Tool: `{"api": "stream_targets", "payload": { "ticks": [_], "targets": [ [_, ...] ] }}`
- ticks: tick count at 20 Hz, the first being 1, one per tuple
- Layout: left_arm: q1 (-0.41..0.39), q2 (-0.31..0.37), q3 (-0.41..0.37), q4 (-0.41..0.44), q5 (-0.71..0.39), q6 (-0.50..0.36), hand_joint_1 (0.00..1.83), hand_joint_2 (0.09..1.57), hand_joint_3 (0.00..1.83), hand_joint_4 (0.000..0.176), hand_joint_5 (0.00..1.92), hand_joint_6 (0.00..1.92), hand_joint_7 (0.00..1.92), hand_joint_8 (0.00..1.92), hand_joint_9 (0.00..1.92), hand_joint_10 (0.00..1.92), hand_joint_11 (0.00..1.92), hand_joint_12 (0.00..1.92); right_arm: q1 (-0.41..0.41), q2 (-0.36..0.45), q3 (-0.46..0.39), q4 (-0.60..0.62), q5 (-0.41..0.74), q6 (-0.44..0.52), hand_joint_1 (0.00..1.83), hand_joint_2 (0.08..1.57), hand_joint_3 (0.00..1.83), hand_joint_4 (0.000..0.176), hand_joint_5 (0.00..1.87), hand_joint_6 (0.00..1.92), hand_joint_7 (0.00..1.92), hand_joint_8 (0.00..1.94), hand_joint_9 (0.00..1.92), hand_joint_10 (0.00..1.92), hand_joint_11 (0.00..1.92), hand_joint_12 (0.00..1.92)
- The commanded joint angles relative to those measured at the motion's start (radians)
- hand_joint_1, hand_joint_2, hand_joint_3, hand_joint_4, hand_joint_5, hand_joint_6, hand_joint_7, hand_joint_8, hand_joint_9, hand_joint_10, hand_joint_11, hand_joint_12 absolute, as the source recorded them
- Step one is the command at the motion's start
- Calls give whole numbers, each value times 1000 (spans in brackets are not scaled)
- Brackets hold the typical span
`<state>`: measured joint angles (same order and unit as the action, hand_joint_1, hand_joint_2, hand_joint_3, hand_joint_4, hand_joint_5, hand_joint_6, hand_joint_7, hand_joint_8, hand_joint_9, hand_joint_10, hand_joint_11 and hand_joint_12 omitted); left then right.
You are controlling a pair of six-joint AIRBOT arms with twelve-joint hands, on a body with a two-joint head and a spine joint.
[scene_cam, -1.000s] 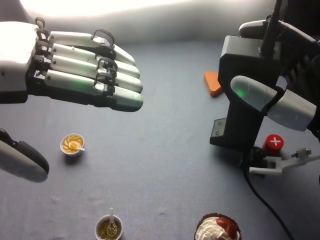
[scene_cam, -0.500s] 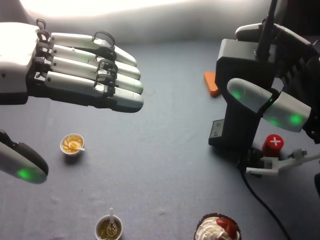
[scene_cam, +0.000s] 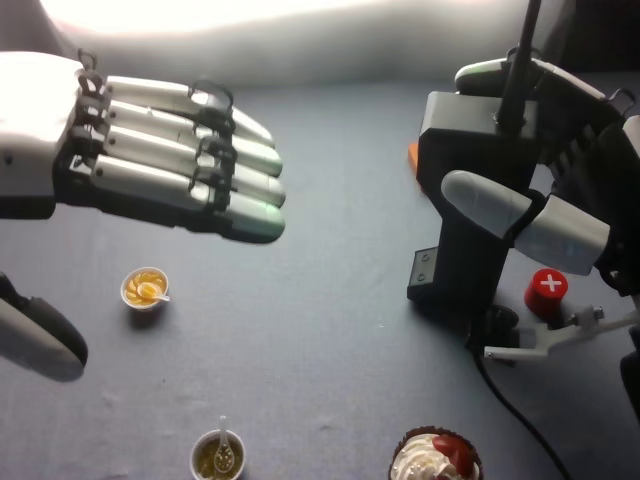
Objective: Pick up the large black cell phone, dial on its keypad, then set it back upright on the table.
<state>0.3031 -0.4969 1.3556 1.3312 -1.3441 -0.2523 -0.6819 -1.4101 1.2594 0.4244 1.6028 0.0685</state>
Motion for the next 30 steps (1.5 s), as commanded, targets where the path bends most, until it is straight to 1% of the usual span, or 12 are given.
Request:
{"api": "stream_targets", "payload": {
  "ticks": [1,4,5,6,10,12,15,19,23,26,28,30],
  "targets": [
    [-25,-1,-4,-98,-58,-4,107,1172,2,16,163,2,195,3,162,5,0,423,0,10,3,-34,133,22,1374,1123,0,0,930,965,966,979,891,1310,826,1423],
    [-31,-1,-4,-98,-56,-4,99,1189,4,11,174,4,207,5,168,4,0,438,-3,10,3,-34,133,22,1368,1144,1,0,891,1012,924,1066,845,1371,792,1451],
    [-31,-1,-4,-98,-58,-6,93,1189,3,18,177,4,209,4,170,4,0,444,-4,9,6,-34,133,22,1369,1140,0,0,913,984,925,1066,853,1353,799,1433],
    [-31,-1,-4,-98,-58,-7,101,1177,0,18,167,1,199,1,162,1,0,437,-4,9,7,-34,133,22,1370,1138,0,0,919,976,922,1066,859,1346,802,1429],
    [-34,-1,-4,-98,-57,-8,113,1175,0,17,167,3,195,2,157,1,0,413,-9,6,11,-34,133,22,1371,1135,0,0,908,986,936,1038,875,1337,809,1441],
    [-35,-1,-4,-98,-57,-7,76,1194,6,10,153,0,180,0,147,0,0,399,-15,6,11,-36,133,22,1373,1130,0,0,924,958,944,1027,878,1337,796,1477],
    [-39,-2,-5,-98,-57,-7,104,1174,0,13,157,1,192,2,150,0,0,415,-17,6,14,-42,133,22,1375,1121,0,0,943,951,970,980,884,1303,802,1433],
    [-39,-3,-4,-98,-57,-6,86,1192,4,18,164,2,193,2,155,4,0,407,-19,5,16,-42,133,22,1371,1134,0,0,919,978,936,1037,865,1347,801,1473],
    [-40,-4,-4,-95,-61,-9,91,1181,0,7,159,1,203,1,169,3,0,469,-22,4,18,-42,133,22,1370,1136,0,0,904,1007,942,1027,865,1337,791,1428],
    [-41,-5,-4,-95,-61,-9,66,1191,4,15,153,2,185,0,153,1,0,425,-22,4,19,-42,133,22,1367,1144,1,0,896,1016,916,1084,843,1359,780,1460],
    [-41,-5,-4,-94,-63,-9,79,1200,3,18,172,3,215,4,178,4,0,475,-22,4,19,-42,133,22,1367,1145,0,0,894,1008,912,1081,847,1372,780,1468],
    [-42,-6,-4,-94,-65,-10,81,1196,0,15,168,1,201,1,172,1,0,454,-22,4,19,-42,133,22,1372,1132,0,0,919,974,932,1048,877,1317,809,1428]
  ]
}}
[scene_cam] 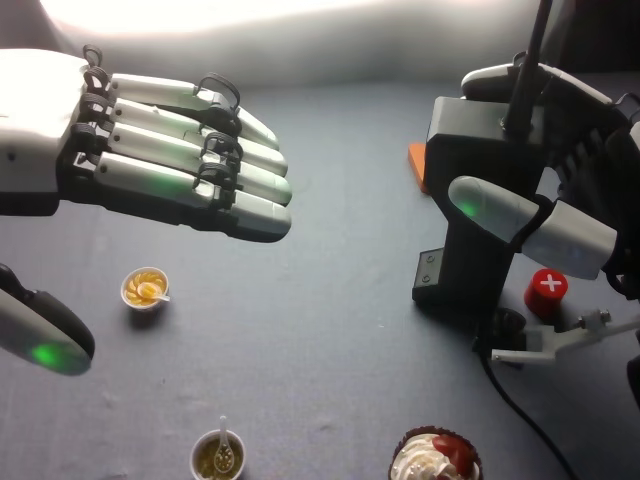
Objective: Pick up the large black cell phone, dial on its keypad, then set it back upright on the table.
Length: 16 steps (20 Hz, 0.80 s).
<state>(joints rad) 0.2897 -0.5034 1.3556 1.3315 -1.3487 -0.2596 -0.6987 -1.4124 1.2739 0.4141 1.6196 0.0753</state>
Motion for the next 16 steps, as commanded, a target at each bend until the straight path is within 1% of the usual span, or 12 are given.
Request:
{"api": "stream_targets", "payload": {
  "ticks": [1,3,4,5,6,8,9,10,12,13,15,16],
  "targets": [
    [-30,0,-5,-95,-60,-3,93,1184,0,15,165,0,197,0,167,0,0,441,-5,7,5,-32,116,15,1370,1136,1,0,916,978,921,1069,864,1333,790,1452],
    [-30,0,-5,-94,-61,-3,71,1209,5,11,166,0,201,1,176,2,0,443,-5,7,5,-33,116,15,1368,1140,0,0,909,1004,921,1064,848,1346,743,1493],
    [-31,0,-5,-94,-62,-3,82,1203,1,14,168,1,201,1,171,0,0,443,-5,7,5,-33,116,15,1370,1136,0,0,907,1001,935,1038,861,1330,741,1480],
    [-31,0,-5,-94,-62,-4,73,1203,1,12,160,0,200,0,167,0,0,441,-5,7,5,-33,116,15,1372,1133,0,0,895,1014,954,1000,871,1314,731,1449],
    [-31,0,-5,-94,-62,-4,89,1186,0,10,161,1,207,2,172,1,0,464,-5,7,5,-33,116,15,1370,1141,1,0,851,1070,938,1007,877,1317,727,1427],
    [-31,0,-5,-94,-62,-4,74,1201,3,11,152,0,200,1,170,0,0,455,-5,7,6,-33,116,15,1363,1162,1,0,787,1171,885,1067,867,1341,691,1436],
    [-31,0,-5,-94,-63,-5,74,1200,2,15,153,1,192,0,165,0,0,450,-5,7,6,-33,116,15,1352,1161,0,0,792,1157,888,1054,899,1323,698,1394],
    [-31,0,-5,-93,-64,-6,70,1201,2,13,145,0,186,0,160,0,0,440,-5,7,7,-33,116,15,1347,1167,1,0,776,1167,871,1086,895,1340,686,1375],
    [-32,0,-5,-91,-64,-7,65,1202,2,12,152,3,189,2,169,4,0,438,-5,7,7,-33,116,15,1335,1198,2,0,706,1243,804,1200,854,1419,663,1342],
    [-32,0,-5,-91,-65,-7,48,1205,2,18,150,2,188,1,165,2,0,427,-5,7,7,-33,116,15,1333,1201,1,0,707,1244,797,1208,845,1432,651,1336],
    [-32,-1,-5,-89,-67,-9,79,1194,0,16,152,2,199,3,177,4,0,451,-5,7,7,-33,116,15,1337,1190,0,0,740,1203,825,1170,854,1409,638,1270],
    [-32,-1,-5,-87,-67,-10,91,1184,0,16,155,2,205,4,182,5,0,459,-5,7,7,-33,116,15,1336,1191,1,0,736,1210,822,1175,845,1421,620,1269]
  ]
}}
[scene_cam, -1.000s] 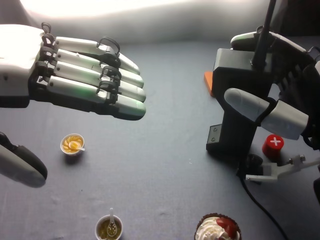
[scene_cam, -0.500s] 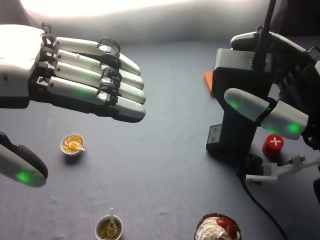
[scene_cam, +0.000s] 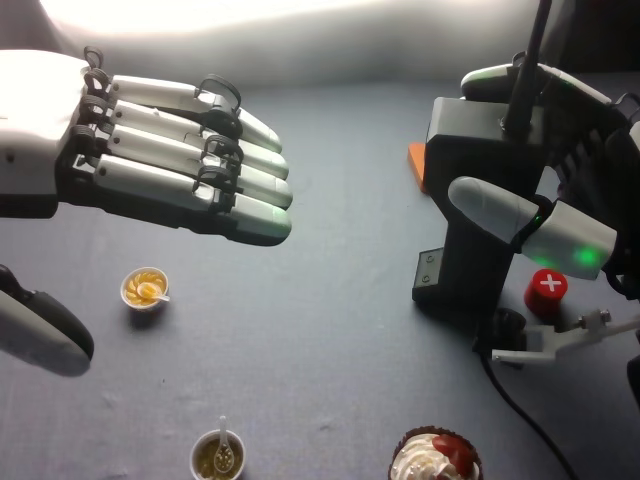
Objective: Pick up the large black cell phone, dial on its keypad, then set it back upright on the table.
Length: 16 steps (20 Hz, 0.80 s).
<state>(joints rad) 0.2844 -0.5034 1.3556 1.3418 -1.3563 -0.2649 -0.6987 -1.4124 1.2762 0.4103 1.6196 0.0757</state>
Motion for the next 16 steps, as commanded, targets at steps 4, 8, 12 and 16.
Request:
{"api": "stream_targets", "payload": {
  "ticks": [4,8,12,16],
  "targets": [
    [-27,-1,-5,-97,-60,-6,99,1191,0,13,158,3,195,4,165,3,0,434,-5,7,4,-30,116,15,1167,1218,0,11,743,1297,832,1273,802,616,565,1249],
    [-27,-1,-5,-96,-60,-6,64,1198,4,14,149,0,188,0,158,0,0,454,-6,7,4,-30,116,15,1130,1179,0,0,722,243,837,155,815,394,499,1182],
    [-28,-2,-5,-96,-61,-6,90,1195,1,11,162,2,200,3,169,2,0,478,-6,7,4,-30,116,15,1100,1144,0,0,659,0,702,0,746,87,413,1106],
    [-28,-2,-5,-96,-61,-8,78,1186,0,17,153,0,182,0,149,0,0,454,-6,7,4,-30,116,15,1054,1101,0,0,582,0,596,1,633,5,297,1084]
  ]
}}
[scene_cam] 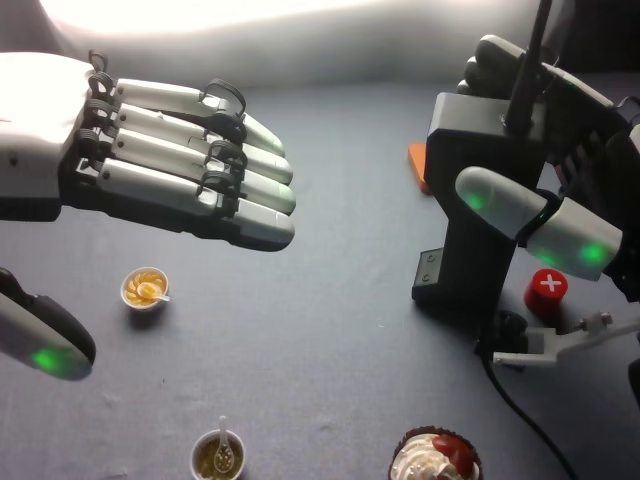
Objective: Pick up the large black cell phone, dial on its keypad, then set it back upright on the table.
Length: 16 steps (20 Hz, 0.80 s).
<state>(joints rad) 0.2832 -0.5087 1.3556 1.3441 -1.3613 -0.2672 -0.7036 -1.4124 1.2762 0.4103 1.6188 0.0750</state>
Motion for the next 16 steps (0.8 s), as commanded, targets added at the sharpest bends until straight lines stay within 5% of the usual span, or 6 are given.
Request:
{"api": "stream_targets", "payload": {
  "ticks": [1,7,14,16],
  "targets": [
    [-27,3,-5,-99,-56,-6,80,1182,0,18,150,0,180,0,149,0,0,453,-1,7,4,-31,117,15,1044,1100,0,0,579,0,585,0,618,1,280,1071],
    [-28,3,-5,-99,-57,-7,115,1182,0,19,174,5,200,5,163,4,0,460,0,7,5,-34,117,15,852,1046,0,0,456,0,380,0,358,0,7,1110],
    [-28,2,-7,-98,-58,-7,96,1164,0,14,145,2,180,3,151,4,0,447,0,7,4,-41,117,15,611,907,0,0,262,0,243,0,223,0,0,846],
    [-28,2,-7,-98,-58,-7,86,1167,0,21,152,3,184,2,155,3,0,454,0,7,2,-46,117,15,425,890,0,0,86,2,105,5,101,3,0,569]
  ]
}}
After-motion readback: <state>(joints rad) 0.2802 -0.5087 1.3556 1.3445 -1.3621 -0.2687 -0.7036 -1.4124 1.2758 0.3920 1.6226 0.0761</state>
